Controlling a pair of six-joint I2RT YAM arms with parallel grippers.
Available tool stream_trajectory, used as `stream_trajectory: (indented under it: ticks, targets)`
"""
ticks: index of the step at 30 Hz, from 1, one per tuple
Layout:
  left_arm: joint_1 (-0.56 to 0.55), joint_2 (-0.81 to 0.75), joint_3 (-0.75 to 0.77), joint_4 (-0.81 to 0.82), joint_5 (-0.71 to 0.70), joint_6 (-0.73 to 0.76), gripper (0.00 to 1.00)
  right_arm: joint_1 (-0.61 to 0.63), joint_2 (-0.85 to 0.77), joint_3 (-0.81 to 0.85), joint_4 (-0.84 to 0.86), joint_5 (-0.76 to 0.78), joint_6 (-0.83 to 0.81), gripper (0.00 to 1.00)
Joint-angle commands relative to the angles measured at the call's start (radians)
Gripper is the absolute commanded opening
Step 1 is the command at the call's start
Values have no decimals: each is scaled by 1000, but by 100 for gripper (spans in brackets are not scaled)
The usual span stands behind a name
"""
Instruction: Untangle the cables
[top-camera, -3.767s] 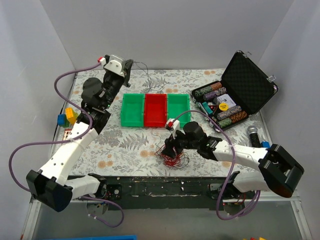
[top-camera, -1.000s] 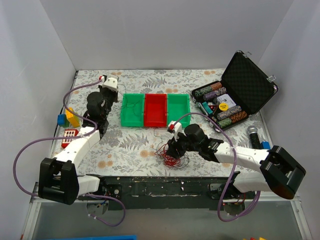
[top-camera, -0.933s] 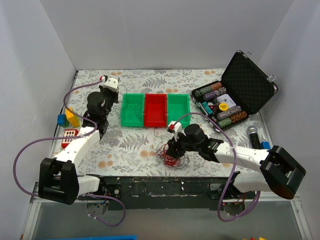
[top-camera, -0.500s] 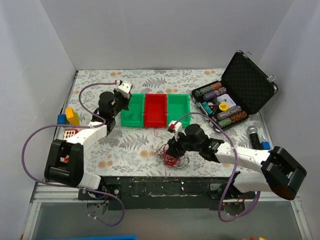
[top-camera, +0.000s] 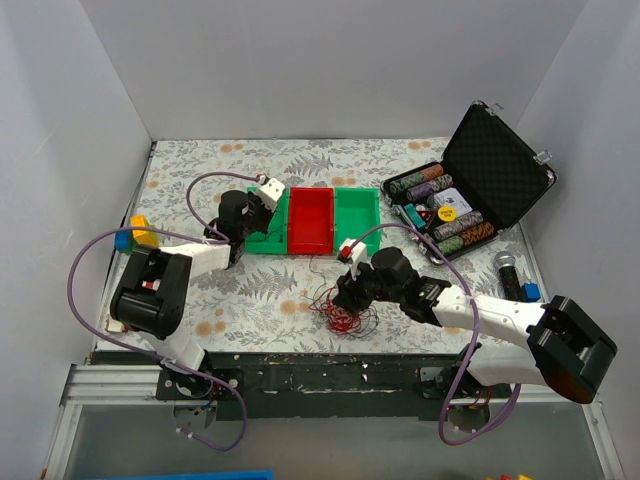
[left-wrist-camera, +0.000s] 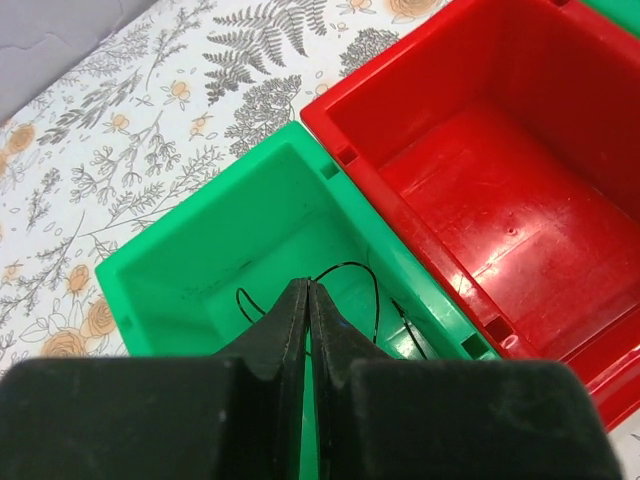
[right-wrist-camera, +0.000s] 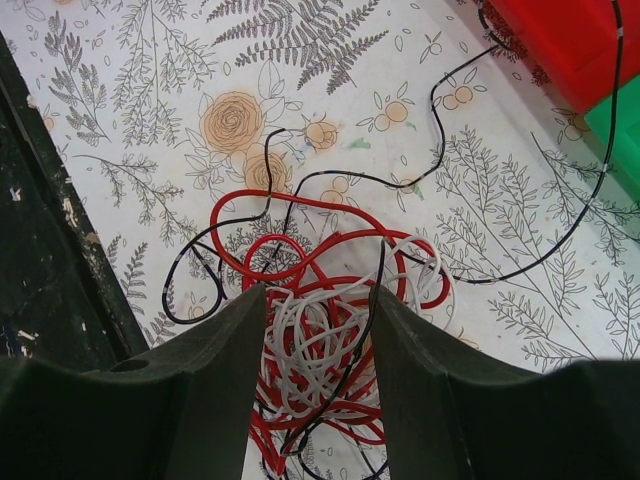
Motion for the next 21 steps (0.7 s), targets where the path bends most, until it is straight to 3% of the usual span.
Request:
stream_trajectory:
  ticks: [1, 5, 6, 11, 16, 21]
  targets:
    - [-1, 16, -5, 29, 30, 37, 5, 2, -15, 8, 4, 23, -20, 54]
    - [-2, 18, 41, -40, 57, 40, 51, 2, -20, 14, -5, 33, -26, 54]
    - [-4, 9, 49, -59, 62, 42, 56, 2, -23, 16, -8, 38, -28, 54]
    - [-1, -75, 80, -152, 66, 15, 65, 2, -50, 16, -14, 43, -35, 54]
    - [2, -215, 75, -289, 119, -62, 83, -2, -115, 8, -24, 67, -66, 55]
    - [1, -364, 75, -392, 221, -154, 94, -7, -176, 1, -34, 82, -57, 55]
